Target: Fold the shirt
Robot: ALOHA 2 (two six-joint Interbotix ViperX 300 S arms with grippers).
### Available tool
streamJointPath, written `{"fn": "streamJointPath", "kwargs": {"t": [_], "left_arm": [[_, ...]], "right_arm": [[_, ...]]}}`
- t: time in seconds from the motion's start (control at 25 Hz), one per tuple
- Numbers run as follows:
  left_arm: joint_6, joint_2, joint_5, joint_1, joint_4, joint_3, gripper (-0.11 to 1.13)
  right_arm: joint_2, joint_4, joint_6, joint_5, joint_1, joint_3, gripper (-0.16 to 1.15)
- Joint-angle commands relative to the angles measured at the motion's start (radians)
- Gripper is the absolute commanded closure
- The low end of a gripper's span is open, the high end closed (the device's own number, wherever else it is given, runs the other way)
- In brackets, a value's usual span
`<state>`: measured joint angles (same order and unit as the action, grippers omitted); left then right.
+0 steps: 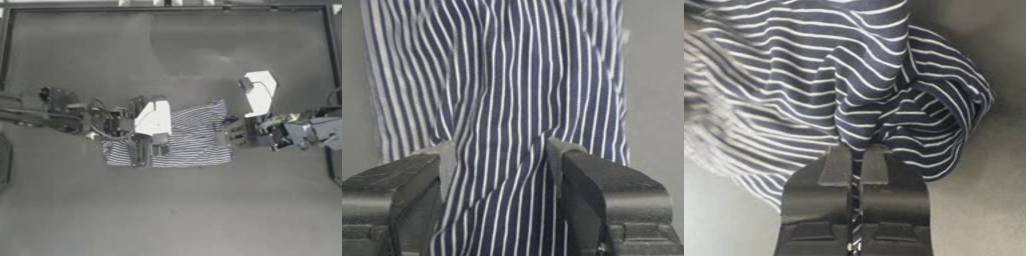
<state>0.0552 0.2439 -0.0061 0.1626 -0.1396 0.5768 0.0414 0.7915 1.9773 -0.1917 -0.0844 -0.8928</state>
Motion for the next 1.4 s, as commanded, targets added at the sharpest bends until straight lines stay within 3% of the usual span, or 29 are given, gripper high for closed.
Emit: {"fn": "streamJointPath", "kwargs": {"t": [0.04, 0.6, 0.84, 1.16, 1.4], "left_arm": [[0.0, -0.003, -0.005, 0.006, -0.002, -0.02, 0.12], [0.0, 0.063, -0.008, 0.006, -0.002, -0.097, 0.12], [0.0, 0.103, -0.008, 0.006, -0.003, -0.153, 0.12], [-0.002, 0.126, -0.008, 0.003, -0.002, -0.206, 0.12], [-0.002, 0.06, 0.0, 0.003, -0.009, -0.204, 0.12]], "right_arm": [[0.061, -0.003, -0.008, -0.026, 0.018, 0.02, 0.96], [0.215, -0.014, -0.06, -0.129, 0.021, 0.069, 0.93], [0.238, -0.095, -0.163, -0.193, 0.021, 0.11, 0.93], [0.247, -0.265, -0.367, -0.298, 0.018, 0.146, 0.93], [0.252, -0.287, -0.385, -0.299, 0.018, 0.127, 0.93]]}}
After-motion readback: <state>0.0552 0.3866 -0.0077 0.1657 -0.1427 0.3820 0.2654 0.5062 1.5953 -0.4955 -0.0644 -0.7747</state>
